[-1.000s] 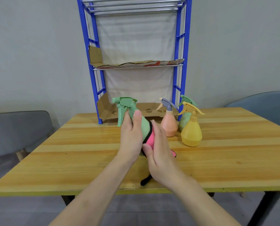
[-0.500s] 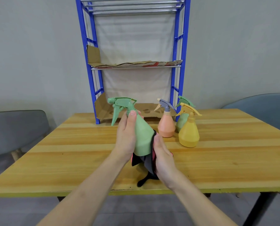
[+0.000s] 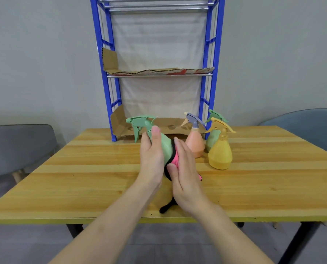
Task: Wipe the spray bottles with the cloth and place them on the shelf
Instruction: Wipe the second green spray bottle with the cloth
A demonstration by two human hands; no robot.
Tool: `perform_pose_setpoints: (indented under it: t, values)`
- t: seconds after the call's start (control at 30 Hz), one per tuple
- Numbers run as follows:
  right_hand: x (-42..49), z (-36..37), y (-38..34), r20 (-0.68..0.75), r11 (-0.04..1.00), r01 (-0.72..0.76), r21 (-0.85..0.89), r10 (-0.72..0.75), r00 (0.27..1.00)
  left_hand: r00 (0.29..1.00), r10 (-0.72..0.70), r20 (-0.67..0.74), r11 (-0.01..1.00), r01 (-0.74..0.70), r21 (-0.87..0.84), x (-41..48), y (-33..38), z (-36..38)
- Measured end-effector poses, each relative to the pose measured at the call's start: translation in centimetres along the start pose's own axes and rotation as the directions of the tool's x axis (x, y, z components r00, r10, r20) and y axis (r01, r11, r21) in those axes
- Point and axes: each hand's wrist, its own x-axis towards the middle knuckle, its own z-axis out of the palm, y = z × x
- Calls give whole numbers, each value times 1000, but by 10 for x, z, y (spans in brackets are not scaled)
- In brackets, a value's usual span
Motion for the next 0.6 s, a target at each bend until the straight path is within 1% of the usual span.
perform_pose_setpoints:
  t: [0.03, 0.07, 0.1, 0.13, 0.2, 0.23, 0.3, 0.33, 0.4, 0.43, 0.47, 0.5, 0.53, 0.57, 0.6]
  values:
    - [2, -3, -4, 33, 992, -79, 94, 77, 997, 999, 39, 22, 999, -40, 33, 2, 0, -2]
    - [4, -4, -6, 66, 960, -189, 208, 179, 982, 996, 70, 53, 995, -74, 74, 4, 2, -4]
    - [5, -5, -10, 106, 906, -289, 310, 269, 957, 991, 93, 91, 989, -103, 107, 6, 5, -6]
    - [8, -6, -12, 154, 830, -376, 413, 343, 927, 986, 106, 126, 986, -121, 116, 7, 8, -8]
    - [9, -5, -9, 226, 655, -468, 593, 422, 878, 980, 109, 168, 992, -117, 39, 11, 16, -10]
    - [8, -3, -8, 229, 620, -477, 623, 439, 869, 978, 115, 177, 993, -117, 2, 12, 19, -11]
    - [4, -3, -16, 218, 759, -412, 504, 349, 911, 981, 119, 155, 993, -122, 8, 13, 21, -10]
    - [1, -1, -20, 202, 813, -402, 422, 348, 915, 986, 112, 127, 993, -117, 28, 13, 19, -8]
    - [-5, 0, -19, 106, 941, -254, 224, 235, 966, 992, 89, 86, 993, -95, 67, 11, 15, -7]
    - [-5, 1, -15, 78, 983, -150, 107, 142, 987, 994, 78, 81, 994, -84, 73, 11, 13, -7]
    - [-4, 0, -12, 62, 998, -56, 24, 55, 997, 994, 67, 86, 995, -73, 71, 10, 11, -8]
    - [-2, 0, -9, 71, 1000, -15, -9, 15, 997, 994, 58, 94, 996, -64, 61, 10, 11, -9]
    - [0, -1, -10, 88, 999, -24, 25, 22, 996, 993, 53, 101, 997, -58, 49, 11, 11, -10]
    - [2, -4, -10, 103, 992, -75, 101, 64, 993, 992, 55, 113, 997, -60, 38, 12, 12, -10]
    - [4, -8, -13, 122, 966, -157, 204, 134, 983, 989, 65, 130, 997, -69, 32, 13, 14, -11]
